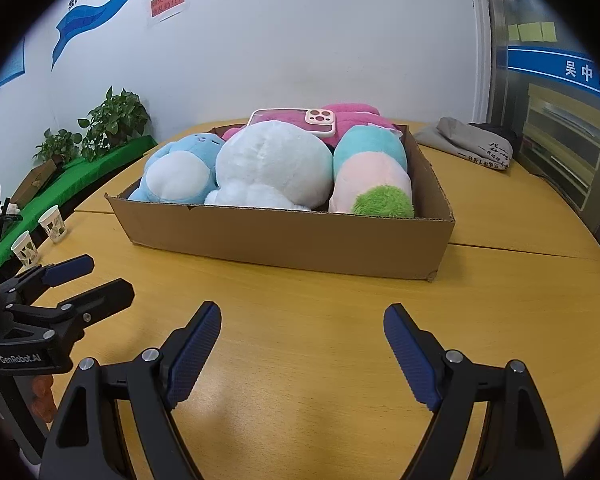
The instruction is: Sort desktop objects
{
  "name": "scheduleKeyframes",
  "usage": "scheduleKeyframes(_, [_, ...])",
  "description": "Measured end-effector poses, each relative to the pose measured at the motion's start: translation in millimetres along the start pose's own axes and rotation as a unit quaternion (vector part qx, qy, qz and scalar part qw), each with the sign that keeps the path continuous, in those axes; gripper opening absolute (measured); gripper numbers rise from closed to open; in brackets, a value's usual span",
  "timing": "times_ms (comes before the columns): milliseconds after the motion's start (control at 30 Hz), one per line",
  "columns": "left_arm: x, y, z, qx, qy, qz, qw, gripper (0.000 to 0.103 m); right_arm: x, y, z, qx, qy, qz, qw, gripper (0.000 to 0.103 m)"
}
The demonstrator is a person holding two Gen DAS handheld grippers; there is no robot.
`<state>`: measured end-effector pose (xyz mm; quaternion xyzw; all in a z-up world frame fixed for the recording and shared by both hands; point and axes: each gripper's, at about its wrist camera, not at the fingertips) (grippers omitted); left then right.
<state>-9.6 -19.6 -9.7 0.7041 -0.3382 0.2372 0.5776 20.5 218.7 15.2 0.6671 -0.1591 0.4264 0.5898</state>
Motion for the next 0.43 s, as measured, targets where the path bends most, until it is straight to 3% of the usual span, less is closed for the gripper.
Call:
scheduleKeyframes(100, [2.7, -0.3, -1.1, 0.005, -0.018, -0.001, 0.9998, 0.103, -3.0, -1.4, 1.7, 0.005, -0.006, 0.006, 1.000, 0.084])
scheduleKeyframes(233, [5.0, -3.4, -3.4, 0.000, 0.011, 0.004, 0.9999, 0.103, -5.0, -2.9, 2.2, 0.008, -0.006, 0.012, 1.000, 0.084])
scheduleKeyframes(433, [2.3, -8.2, 4.2, 0.011, 0.025, 0.016, 0.9995, 0.103, -6.6, -5.7, 3.1, 0.010, -0.001, 0.018, 1.000, 0.084])
Point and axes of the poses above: each gripper's, at about its wrist camera, not at the fingertips, and x roughly against the way its jaws point, z to its left, y to its top, and after that the axes turned 10 degrees about z, right-handed
